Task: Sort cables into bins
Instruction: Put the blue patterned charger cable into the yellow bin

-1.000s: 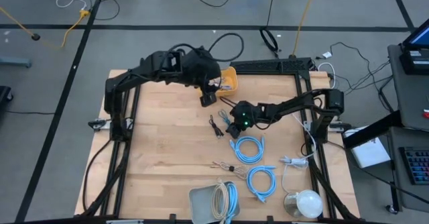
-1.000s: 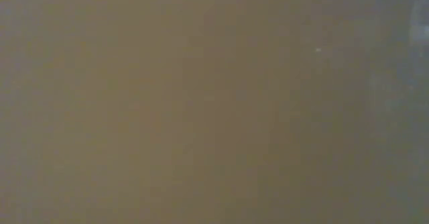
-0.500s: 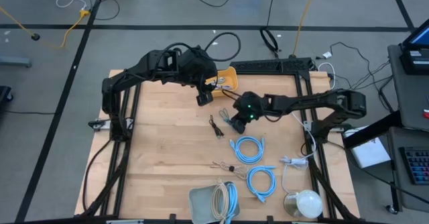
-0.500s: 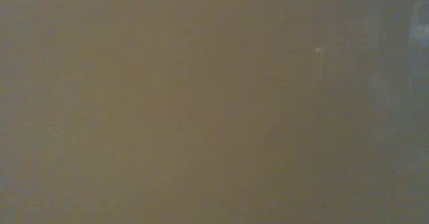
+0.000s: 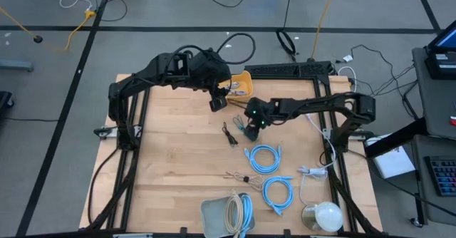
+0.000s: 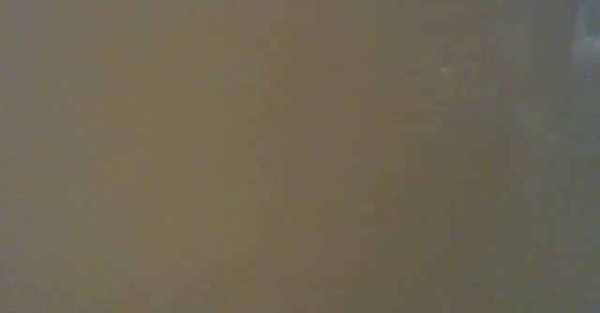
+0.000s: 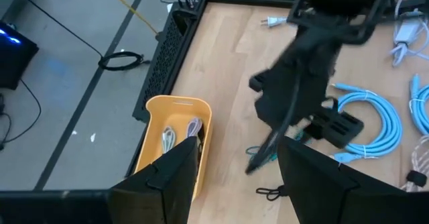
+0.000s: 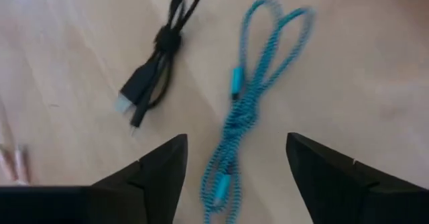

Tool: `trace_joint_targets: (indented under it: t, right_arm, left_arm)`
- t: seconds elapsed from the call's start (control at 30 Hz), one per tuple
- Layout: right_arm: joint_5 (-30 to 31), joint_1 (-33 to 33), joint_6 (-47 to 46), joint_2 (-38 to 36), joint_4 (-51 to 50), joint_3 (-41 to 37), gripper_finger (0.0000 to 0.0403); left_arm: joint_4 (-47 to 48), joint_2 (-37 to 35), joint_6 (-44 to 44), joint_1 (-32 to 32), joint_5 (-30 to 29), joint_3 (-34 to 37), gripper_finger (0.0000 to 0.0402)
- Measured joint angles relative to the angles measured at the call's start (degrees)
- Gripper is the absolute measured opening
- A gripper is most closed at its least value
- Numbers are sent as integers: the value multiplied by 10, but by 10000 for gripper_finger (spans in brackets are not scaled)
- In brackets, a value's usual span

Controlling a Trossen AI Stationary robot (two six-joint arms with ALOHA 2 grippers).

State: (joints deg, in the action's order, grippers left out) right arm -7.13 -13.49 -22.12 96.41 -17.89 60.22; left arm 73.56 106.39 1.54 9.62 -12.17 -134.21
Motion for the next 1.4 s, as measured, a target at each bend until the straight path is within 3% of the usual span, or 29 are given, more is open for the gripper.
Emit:
trace_joint_targets:
  t: [0.2,0.9,1.4]
  right_arm:
    - [-4,5,-10,31,22,1,252]
    - [7,6,-11,83,72,1,184]
    - [24,6,-2,83,77,0,31]
  left_arm:
    - [4,0,-2,-6,-4,0,211]
    - [18,0,-4,-10,-12,0,211]
    - [19,1,-4,-11,-15,0,211]
